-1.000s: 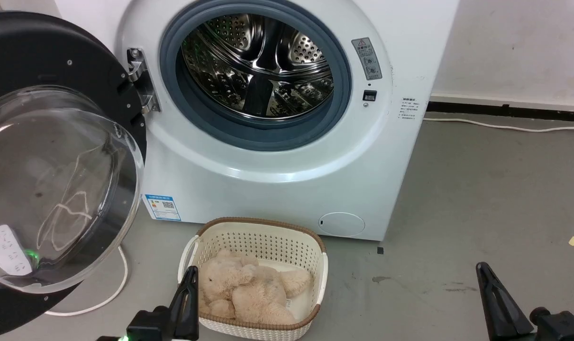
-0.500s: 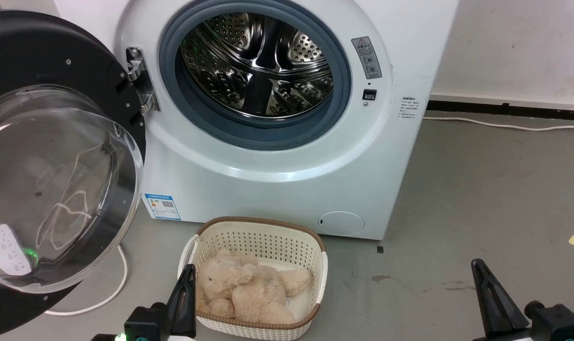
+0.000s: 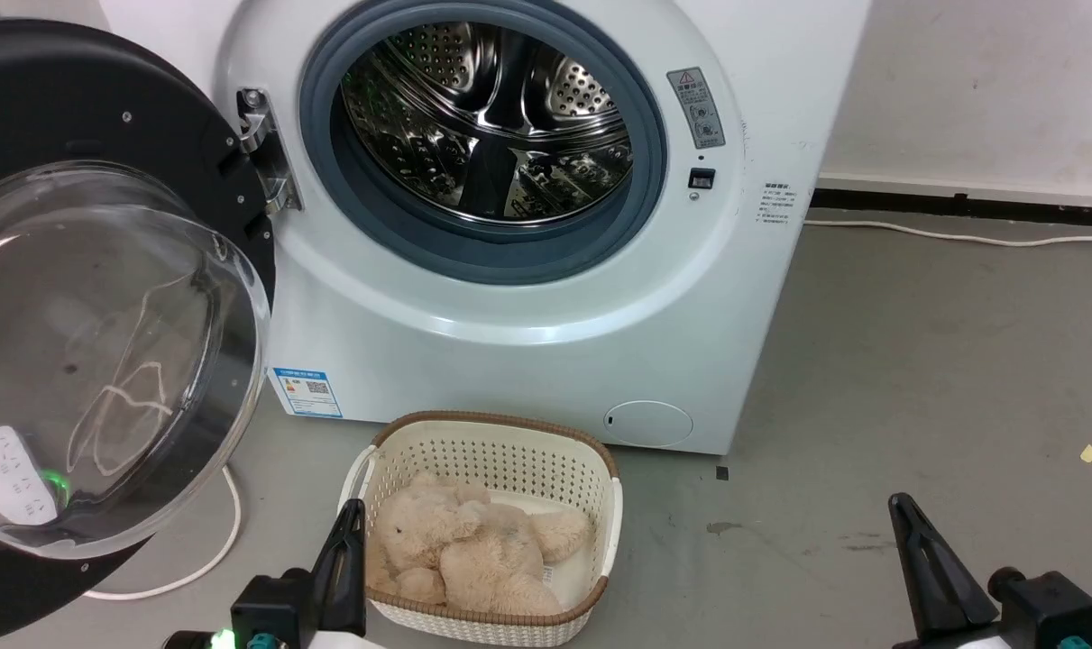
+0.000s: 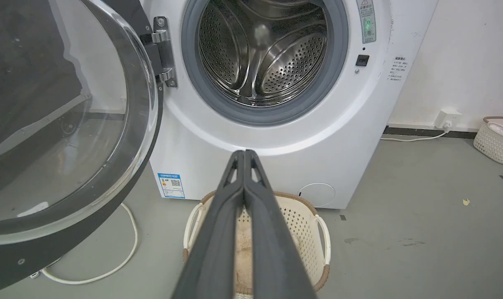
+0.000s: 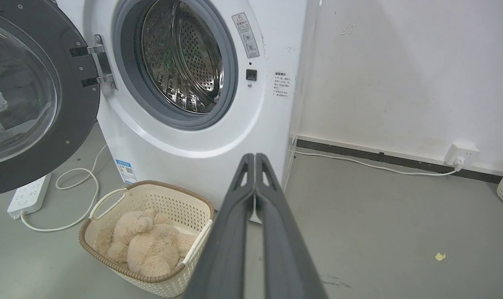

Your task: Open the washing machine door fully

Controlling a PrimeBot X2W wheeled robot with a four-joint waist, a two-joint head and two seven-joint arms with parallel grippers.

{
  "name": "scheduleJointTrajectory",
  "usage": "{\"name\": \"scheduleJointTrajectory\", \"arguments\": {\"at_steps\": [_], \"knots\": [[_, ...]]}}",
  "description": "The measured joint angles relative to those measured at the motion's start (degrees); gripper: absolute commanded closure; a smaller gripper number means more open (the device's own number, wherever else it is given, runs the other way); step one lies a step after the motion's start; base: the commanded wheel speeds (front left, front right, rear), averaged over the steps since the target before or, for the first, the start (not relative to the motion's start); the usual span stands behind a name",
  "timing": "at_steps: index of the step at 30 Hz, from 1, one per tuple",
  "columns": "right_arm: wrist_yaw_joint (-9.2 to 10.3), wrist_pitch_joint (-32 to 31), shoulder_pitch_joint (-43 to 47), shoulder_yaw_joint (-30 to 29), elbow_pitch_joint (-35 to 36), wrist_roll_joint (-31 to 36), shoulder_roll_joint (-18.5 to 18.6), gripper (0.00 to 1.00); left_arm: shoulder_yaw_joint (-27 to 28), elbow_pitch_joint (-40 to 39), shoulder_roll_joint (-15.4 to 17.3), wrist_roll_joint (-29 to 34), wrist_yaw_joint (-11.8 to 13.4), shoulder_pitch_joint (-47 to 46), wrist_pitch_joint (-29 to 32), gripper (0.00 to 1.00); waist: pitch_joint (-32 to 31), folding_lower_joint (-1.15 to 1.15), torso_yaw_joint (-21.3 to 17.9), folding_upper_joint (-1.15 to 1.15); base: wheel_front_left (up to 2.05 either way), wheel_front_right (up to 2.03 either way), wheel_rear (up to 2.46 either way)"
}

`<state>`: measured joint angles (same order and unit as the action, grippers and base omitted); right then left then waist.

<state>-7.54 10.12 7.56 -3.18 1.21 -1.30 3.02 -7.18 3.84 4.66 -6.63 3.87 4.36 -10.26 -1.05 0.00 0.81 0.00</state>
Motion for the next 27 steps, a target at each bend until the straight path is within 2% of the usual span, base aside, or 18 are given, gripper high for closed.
{"name": "scheduleJointTrajectory", "arguments": {"at_steps": [27], "knots": [[0.00, -3.1, -2.3, 0.9, -0.4, 0.3, 0.0, 1.00, 2.2, -1.1, -0.3, 2.0, -1.0, -1.2, 3.2, 1.00, 0.3, 0.00, -0.3, 0.00, 0.00, 0.00, 0.00]]}}
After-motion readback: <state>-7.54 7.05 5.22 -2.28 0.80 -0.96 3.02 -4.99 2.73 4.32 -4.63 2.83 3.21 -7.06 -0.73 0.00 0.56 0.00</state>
